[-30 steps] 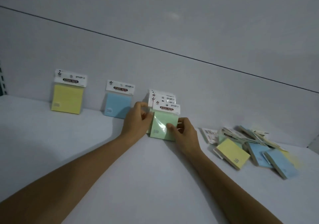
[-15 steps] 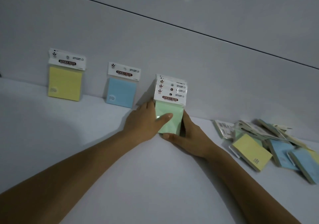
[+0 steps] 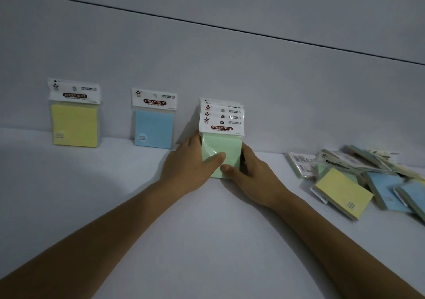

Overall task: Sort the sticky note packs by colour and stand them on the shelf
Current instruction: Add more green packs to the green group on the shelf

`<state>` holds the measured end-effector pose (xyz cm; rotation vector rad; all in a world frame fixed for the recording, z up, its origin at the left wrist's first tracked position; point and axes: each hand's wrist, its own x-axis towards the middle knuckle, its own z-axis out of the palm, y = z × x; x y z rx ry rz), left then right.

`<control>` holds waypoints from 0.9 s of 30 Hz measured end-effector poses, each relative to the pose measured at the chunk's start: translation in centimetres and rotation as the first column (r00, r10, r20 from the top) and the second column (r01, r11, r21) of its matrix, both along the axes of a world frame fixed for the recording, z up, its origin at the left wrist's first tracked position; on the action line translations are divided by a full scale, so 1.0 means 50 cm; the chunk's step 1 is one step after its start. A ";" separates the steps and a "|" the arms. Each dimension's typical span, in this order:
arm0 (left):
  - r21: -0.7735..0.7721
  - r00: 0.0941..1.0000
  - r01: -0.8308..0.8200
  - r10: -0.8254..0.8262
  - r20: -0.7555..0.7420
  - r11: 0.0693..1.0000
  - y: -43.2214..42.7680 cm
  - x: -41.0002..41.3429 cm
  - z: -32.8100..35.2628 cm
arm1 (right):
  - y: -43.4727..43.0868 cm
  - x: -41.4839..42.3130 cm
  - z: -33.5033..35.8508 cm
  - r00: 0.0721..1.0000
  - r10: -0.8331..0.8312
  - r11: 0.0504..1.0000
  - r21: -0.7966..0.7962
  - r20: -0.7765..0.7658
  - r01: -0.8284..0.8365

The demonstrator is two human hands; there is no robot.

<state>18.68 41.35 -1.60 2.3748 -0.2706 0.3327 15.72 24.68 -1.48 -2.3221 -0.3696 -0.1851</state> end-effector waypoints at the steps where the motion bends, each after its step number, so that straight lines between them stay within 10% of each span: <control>1: -0.015 1.000 0.023 -0.023 0.003 1.000 0.001 0.000 -0.002 | 0.000 -0.001 0.000 1.000 0.002 1.000 -0.006 0.002 -0.002; 27: -0.134 0.993 0.099 -0.107 -0.051 0.986 -0.002 -0.002 -0.002 | 0.006 0.005 0.010 0.994 -0.046 0.981 -0.184 0.096 0.063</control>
